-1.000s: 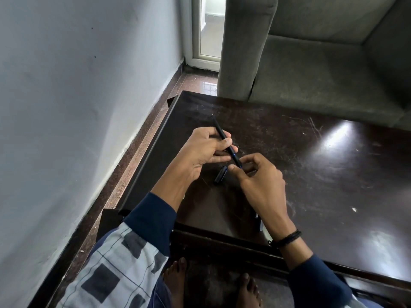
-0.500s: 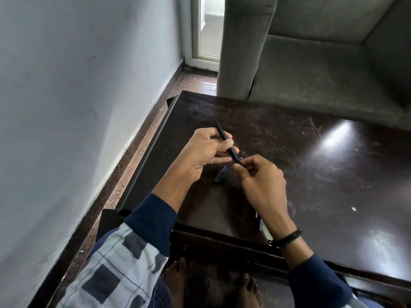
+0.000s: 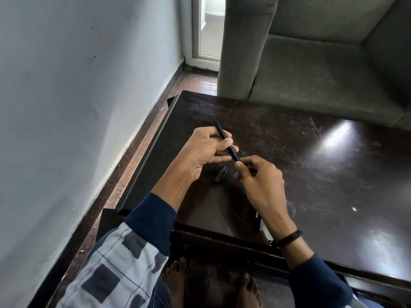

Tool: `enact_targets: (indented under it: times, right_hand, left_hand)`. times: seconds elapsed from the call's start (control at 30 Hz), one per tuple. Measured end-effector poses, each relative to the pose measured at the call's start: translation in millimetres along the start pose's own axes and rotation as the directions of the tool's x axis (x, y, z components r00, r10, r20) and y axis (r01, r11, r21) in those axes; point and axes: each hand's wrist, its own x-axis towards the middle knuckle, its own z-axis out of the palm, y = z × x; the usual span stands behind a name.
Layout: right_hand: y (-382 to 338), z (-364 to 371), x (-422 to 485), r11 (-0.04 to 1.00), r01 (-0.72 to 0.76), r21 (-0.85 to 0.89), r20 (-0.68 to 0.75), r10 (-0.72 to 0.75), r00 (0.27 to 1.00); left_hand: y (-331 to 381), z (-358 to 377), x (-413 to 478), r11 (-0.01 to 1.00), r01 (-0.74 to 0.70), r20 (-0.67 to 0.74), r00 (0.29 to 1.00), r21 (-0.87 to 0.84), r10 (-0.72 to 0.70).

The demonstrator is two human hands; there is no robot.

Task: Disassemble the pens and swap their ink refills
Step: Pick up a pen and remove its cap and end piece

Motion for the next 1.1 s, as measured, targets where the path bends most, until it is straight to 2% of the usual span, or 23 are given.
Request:
enact_targets:
  times: [0.2, 0.37, 0.63, 0.97, 1.1]
  right_hand:
    - [0.9, 0.4, 1.0, 1.0, 0.009, -0.004, -0.049, -0.009, 0.999]
    - [0.9, 0.9, 1.4, 1.0, 0.001, 0.024, 0.005, -0.001, 1.0]
    - [1.6, -0.5, 1.5, 1.0, 0.004, 0.015, -0.052, -0.003, 0.999]
    - [2.7, -0.9, 2.5, 1.0, -0.013, -0.01, -0.056, 0.013, 0.998]
    - [1.0, -0.9, 2.1, 1.0, -0.024, 0.002, -0.015, 0.024, 1.0]
  left_hand:
    - [-0.4, 0.9, -0.5, 1.0, 0.0, 0.004, 1.0, -0.003, 0.0]
    - [0.9, 0.0, -0.1, 1.0, 0.0, 0.0, 1.0, -0.003, 0.0]
    - [0.7, 1.3, -0.7, 1.0, 0.0, 0.005, 1.0, -0.004, 0.0]
    - [1.0, 1.8, -1.4, 1.0, 0.002, 0.008, 1.0, -0.006, -0.002]
    - [1.6, 0.2, -1.8, 1.0, 0.002, 0.01, 1.0, -0.003, -0.002]
